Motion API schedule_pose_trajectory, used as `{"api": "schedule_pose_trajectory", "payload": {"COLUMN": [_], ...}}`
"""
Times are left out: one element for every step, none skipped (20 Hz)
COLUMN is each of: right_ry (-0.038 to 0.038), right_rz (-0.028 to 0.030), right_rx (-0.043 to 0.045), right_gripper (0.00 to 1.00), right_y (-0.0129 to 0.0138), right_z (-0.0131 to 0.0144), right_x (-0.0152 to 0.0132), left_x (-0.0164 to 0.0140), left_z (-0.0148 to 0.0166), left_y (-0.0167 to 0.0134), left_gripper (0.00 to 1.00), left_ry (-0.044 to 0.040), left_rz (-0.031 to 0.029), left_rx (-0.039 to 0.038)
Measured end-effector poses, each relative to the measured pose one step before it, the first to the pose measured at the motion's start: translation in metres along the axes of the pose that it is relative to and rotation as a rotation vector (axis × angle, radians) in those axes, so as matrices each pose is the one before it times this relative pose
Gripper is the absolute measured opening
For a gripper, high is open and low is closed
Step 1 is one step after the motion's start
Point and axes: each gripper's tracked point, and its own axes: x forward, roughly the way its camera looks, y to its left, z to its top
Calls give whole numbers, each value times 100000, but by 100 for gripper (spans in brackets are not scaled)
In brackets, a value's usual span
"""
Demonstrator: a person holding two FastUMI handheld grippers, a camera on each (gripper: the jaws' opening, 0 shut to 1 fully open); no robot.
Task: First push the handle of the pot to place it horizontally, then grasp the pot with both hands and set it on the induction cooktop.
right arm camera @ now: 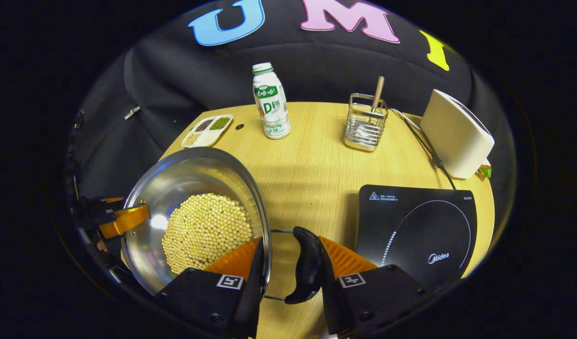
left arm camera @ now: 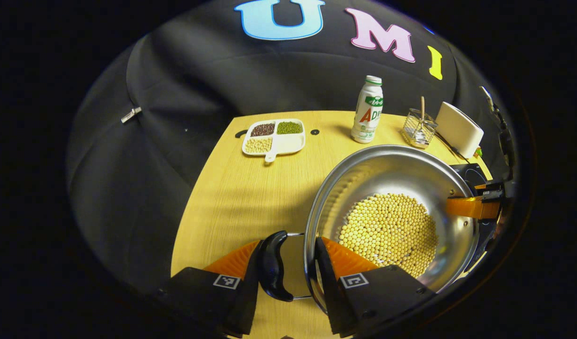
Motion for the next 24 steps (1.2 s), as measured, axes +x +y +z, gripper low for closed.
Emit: {"api": "schedule_pose_trajectory", "payload": {"right_ry": [-588,-513,-426,-423,-344,11,-45,-222,-554,-745,-763,-342,-620,-882,-632,-603,-107,-183,-120,1,234,381,538,40], "right_rz": [110,-87,-168,-354,-590,-751,-840,-856,-743,-576,-570,-421,-462,-499,-723,-805,-542,-589,-575,-588,-610,-479,-448,-441], "right_rx": [141,278,489,276,379,252,260,220,488,567,791,682,856,658,514,687,522,810,531,406,291,154,150,83], "right_gripper": [58,54,58,58,58,53,58,58,58,58,58,58,58,58,58,58,58,58,58,58,58,58,58,58], "right_y": [-387,-499,-680,-780,-856,-940,-1038,-1074,-1074,-1149,-1101,-1119,-1126,-1132,-1192,-1332,-1036,-1218,-1396,-1233,-1240,-1073,-1037,-1009], "right_z": [110,145,38,27,95,-66,52,96,207,111,157,35,147,219,153,78,43,8,-140,-144,14,-87,13,32], "right_x": [-889,-934,-907,-766,-742,-750,-604,-626,-644,-609,-575,-604,-500,-429,-403,-475,-317,-341,-434,-219,-91,-95,-113,-76], "left_x": [-609,-616,-673,-615,-437,-177,-200,-138,-294,-291,-157,-272,-193,-80,25,-91,-12,51,216,176,277,206,390,330], "left_z": [328,405,320,350,244,250,168,433,394,561,366,527,535,448,434,428,445,398,260,187,162,147,100,265], "left_y": [-394,-669,-802,-802,-1033,-1159,-1008,-1168,-1176,-1211,-1062,-1153,-1330,-1081,-1288,-1138,-1187,-1006,-1176,-1165,-1125,-1069,-921,-1010], "left_gripper": [59,59,62,62,62,62,62,62,62,63,63,62,62,62,59,62,60,63,62,59,62,59,59,62], "left_ry": [-396,-286,-168,-331,-317,13,30,-177,-586,-975,-715,-600,-543,-405,-354,-267,-442,-236,-233,97,278,437,179,114], "left_rz": [139,-141,-377,-798,-916,-1036,-926,-892,-686,-546,-427,-588,-931,-929,-1023,-753,-778,-655,-817,-918,-923,-614,-446,-455], "left_rx": [869,396,282,393,171,98,102,355,771,1109,1085,876,289,153,596,1065,1145,825,701,382,15,-79,29,138]}}
